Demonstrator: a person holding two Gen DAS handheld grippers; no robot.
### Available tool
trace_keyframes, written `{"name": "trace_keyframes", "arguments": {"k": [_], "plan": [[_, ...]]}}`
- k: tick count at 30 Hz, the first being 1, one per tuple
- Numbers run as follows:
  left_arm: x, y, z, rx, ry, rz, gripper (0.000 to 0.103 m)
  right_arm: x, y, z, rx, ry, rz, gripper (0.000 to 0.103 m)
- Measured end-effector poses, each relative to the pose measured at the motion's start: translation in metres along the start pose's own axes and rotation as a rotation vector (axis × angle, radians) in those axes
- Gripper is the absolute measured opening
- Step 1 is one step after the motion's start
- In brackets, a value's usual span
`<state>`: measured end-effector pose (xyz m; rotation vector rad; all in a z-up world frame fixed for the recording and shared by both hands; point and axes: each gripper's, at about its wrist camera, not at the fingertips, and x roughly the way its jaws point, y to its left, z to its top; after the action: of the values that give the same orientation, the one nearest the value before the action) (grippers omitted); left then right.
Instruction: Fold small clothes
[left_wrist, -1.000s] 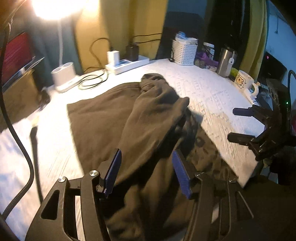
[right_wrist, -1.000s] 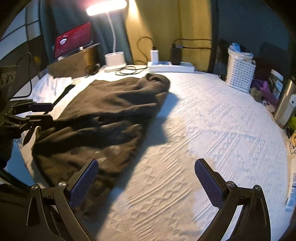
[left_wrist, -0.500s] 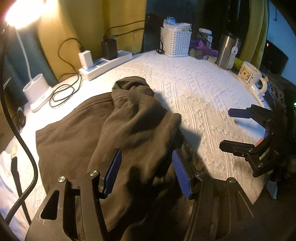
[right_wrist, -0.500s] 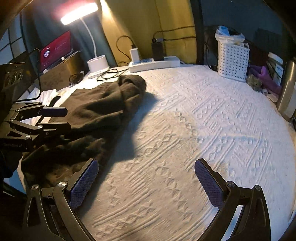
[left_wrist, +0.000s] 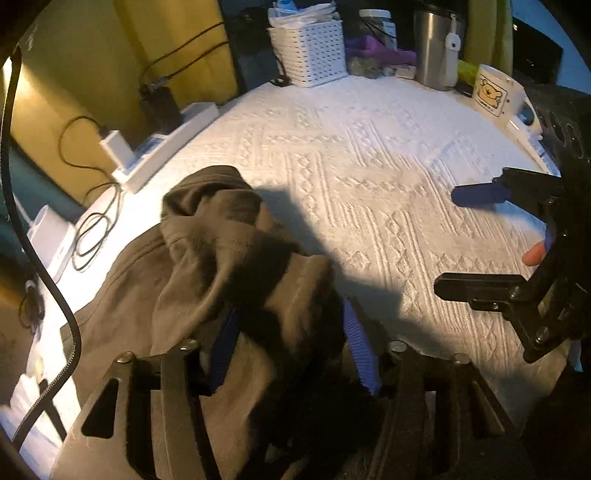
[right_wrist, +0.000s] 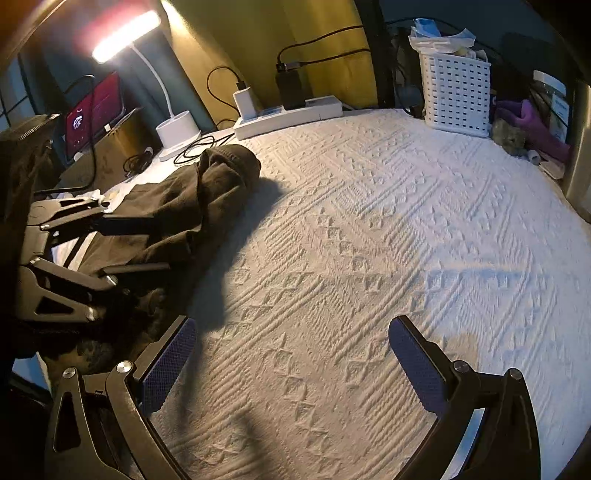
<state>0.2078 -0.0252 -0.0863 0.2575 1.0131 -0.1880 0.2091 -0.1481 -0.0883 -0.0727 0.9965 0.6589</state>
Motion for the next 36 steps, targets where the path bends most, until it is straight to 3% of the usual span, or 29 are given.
{"name": "trace_keyframes", "arguments": {"k": [2, 6, 17, 27, 32, 36], "plan": [[0.0, 0.006, -0.001, -0.016, 0.011, -0.029, 0.019, 0.001, 0.001, 0.001, -0.004, 0.001, -0.007, 0.103], [-0.008, 0.016, -0.005, -0.041, -0.005, -0.04, 0.006, 0.003, 0.004, 0.001, -0.013, 0.007, -0.037, 0.103], [-0.045, 0.083, -0.025, -0.222, -0.175, -0.085, 0.005, 0.009, 0.021, 0.015, -0.035, 0.036, -0.088, 0.103], [-0.054, 0.168, -0.068, -0.425, -0.352, -0.098, 0.004, 0.016, 0.049, 0.064, -0.083, 0.008, -0.155, 0.103], [-0.048, 0.201, -0.082, -0.466, -0.388, -0.081, 0.004, 0.025, 0.063, 0.079, -0.108, 0.001, -0.183, 0.103], [-0.033, 0.224, -0.091, -0.491, -0.364, -0.088, 0.004, 0.036, 0.068, 0.085, -0.079, 0.01, -0.176, 0.103]]}}
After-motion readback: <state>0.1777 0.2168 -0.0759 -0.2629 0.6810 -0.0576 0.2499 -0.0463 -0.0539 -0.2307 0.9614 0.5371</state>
